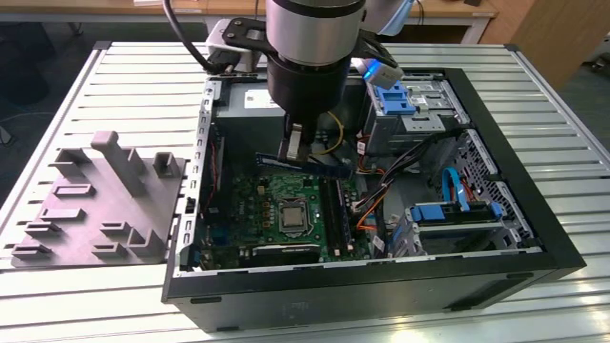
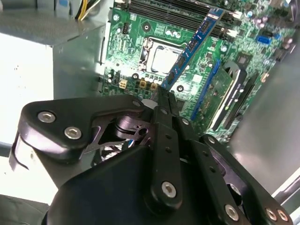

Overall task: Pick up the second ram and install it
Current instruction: 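Insert the second ram into the second slot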

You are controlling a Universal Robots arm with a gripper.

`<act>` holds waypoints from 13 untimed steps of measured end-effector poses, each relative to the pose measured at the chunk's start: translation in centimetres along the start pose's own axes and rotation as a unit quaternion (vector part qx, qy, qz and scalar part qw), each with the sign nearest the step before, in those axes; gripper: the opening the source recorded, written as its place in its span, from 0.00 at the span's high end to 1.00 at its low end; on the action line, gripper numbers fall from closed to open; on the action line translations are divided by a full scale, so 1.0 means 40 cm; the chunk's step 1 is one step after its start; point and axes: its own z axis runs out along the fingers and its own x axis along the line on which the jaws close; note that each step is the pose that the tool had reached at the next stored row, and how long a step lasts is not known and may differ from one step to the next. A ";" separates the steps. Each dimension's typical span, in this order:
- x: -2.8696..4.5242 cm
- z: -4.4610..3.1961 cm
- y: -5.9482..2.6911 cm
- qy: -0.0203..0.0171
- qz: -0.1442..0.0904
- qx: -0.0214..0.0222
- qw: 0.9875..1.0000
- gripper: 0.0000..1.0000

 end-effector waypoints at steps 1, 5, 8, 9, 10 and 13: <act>0.000 0.000 0.000 0.000 0.009 0.000 1.000 0.88; 0.000 0.001 0.000 -0.002 0.045 0.003 0.999 0.88; 0.000 0.001 0.000 -0.003 0.072 0.004 0.997 0.88; 0.000 0.002 0.000 -0.004 0.081 0.005 0.997 0.88; 0.000 0.002 0.000 -0.004 0.090 0.005 0.996 0.88; 0.000 0.002 0.000 -0.005 0.118 0.007 0.993 0.88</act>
